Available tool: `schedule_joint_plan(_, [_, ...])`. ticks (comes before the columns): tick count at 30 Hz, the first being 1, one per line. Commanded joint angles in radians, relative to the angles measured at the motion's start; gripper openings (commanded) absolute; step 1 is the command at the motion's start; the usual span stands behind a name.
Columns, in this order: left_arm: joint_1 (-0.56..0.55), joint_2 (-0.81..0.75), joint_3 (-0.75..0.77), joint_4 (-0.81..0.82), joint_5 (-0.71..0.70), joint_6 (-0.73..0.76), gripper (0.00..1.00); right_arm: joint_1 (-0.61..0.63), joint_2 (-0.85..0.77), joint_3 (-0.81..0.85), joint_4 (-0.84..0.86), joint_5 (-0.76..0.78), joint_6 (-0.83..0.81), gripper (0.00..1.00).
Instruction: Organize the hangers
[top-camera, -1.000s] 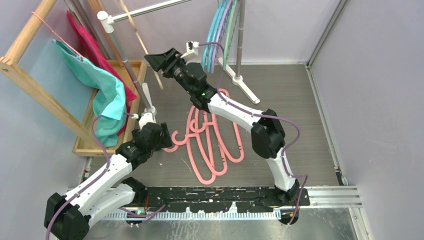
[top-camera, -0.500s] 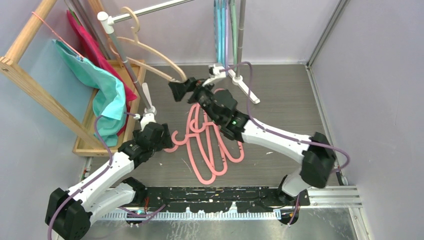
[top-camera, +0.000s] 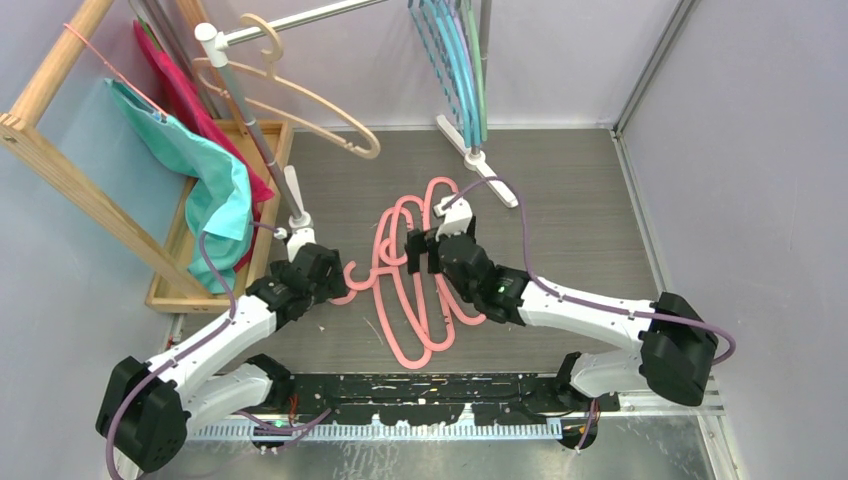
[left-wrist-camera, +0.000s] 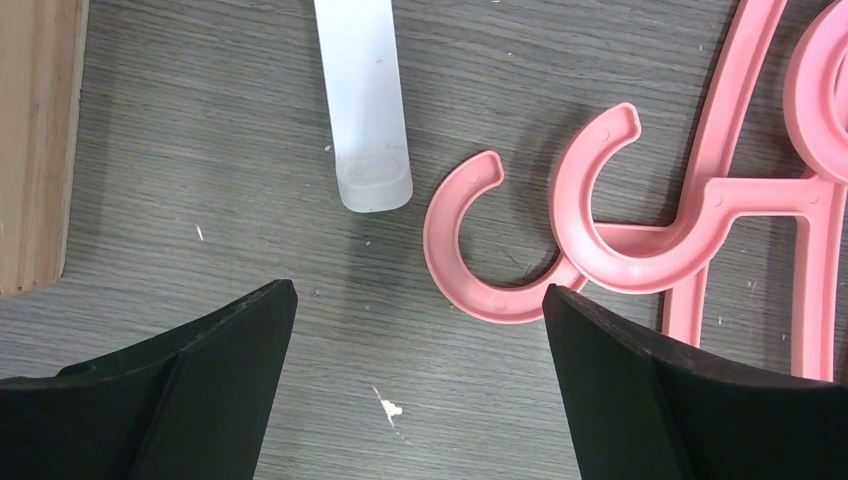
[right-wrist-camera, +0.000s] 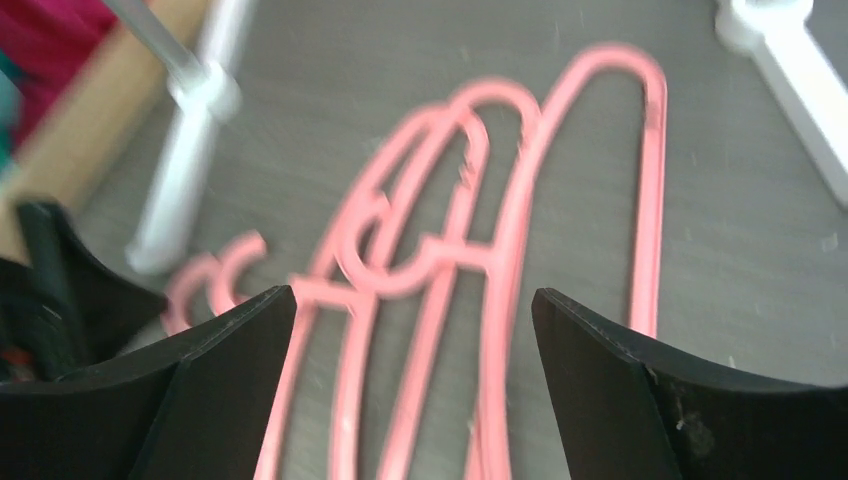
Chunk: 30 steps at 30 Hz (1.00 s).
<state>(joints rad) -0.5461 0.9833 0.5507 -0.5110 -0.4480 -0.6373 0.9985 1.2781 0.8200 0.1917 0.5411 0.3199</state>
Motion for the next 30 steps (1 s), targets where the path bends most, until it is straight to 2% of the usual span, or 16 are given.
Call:
schedule_joint_plan(1, [-0.002, 0.012, 0.036, 0.049, -0.007, 0.005, 0.98, 0.016, 0.004, -0.062, -0.198, 0.059, 0.081, 0.92])
schedule_joint_plan(5, [-0.002, 0.020, 0.032, 0.058, -0.005, 0.002, 0.98, 0.017, 0.027, -0.117, -0.250, 0.037, 0.138, 0.82])
schedule_joint_plan(9, [-0.002, 0.016, 0.021, 0.059, 0.000, -0.004, 0.98, 0.015, 0.029, -0.155, -0.270, 0.038, 0.172, 0.82])
schedule_joint_plan(17, [-0.002, -0.022, 0.002, 0.050, -0.003, -0.007, 0.98, 0.013, 0.114, -0.169, -0.280, -0.086, 0.181, 0.81])
schedule_joint_plan(23, [-0.002, -0.049, -0.015, 0.036, -0.008, -0.011, 0.98, 0.010, 0.161, -0.172, -0.285, -0.065, 0.198, 0.81])
schedule_joint_plan(27, [-0.002, -0.070, -0.024, 0.026, -0.014, -0.013, 0.98, 0.004, 0.184, -0.180, -0.284, -0.074, 0.219, 0.70])
schedule_joint_plan(29, [-0.002, -0.076, -0.027, 0.022, -0.017, -0.013, 0.98, 0.003, 0.187, -0.186, -0.283, -0.088, 0.221, 0.59])
schedule_joint_plan(30, [-0.002, -0.080, -0.026, 0.020, -0.018, -0.014, 0.98, 0.004, 0.177, -0.197, -0.279, -0.096, 0.224, 0.48])
